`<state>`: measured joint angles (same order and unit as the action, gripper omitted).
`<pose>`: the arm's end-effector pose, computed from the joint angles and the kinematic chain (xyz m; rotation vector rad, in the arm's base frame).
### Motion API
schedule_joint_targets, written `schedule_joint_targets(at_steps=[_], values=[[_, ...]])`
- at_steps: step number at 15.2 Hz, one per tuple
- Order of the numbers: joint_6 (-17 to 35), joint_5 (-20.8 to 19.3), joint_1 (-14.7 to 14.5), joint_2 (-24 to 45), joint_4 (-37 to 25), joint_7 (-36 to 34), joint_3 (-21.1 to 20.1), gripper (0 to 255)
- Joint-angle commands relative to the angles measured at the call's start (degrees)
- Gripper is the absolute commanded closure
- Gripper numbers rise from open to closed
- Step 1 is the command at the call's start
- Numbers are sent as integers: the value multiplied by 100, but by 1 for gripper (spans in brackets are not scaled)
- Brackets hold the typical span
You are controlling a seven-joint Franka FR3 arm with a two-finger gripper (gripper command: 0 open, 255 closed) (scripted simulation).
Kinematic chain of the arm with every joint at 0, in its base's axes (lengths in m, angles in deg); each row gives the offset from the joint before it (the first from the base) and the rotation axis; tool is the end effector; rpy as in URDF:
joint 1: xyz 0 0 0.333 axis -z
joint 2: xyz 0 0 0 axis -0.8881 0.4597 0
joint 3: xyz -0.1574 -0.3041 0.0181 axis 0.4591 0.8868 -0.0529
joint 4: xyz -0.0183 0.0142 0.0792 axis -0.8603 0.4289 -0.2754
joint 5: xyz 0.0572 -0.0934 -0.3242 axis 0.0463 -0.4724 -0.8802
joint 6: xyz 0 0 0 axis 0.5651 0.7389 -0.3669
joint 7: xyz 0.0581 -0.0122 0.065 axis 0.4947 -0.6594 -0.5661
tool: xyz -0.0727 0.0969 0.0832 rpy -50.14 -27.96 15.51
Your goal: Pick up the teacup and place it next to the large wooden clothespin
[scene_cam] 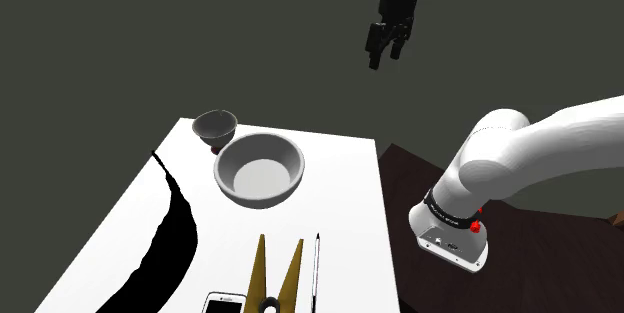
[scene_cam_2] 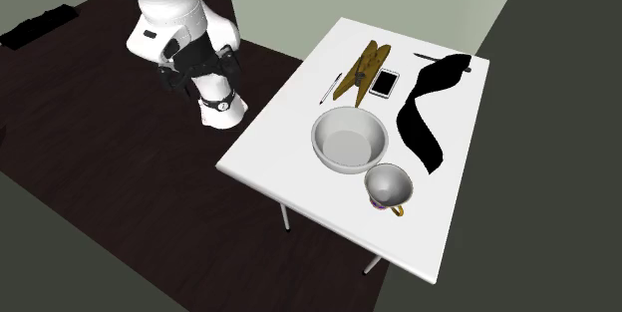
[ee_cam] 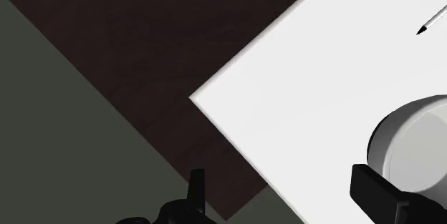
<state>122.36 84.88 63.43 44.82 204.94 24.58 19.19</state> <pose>0.2425 -0.0246 0.5515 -3.1171 0.2010 0.1274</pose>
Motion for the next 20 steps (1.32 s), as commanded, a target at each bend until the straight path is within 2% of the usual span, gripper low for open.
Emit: schedule_joint_targets(at_steps=[1,11,20], values=[[0,0,0,0,0,0,0,0],[1948,793,-360,1199,302,-486,-344,0],[3517,1431,-695,2710,-114,-709,-635,0]])
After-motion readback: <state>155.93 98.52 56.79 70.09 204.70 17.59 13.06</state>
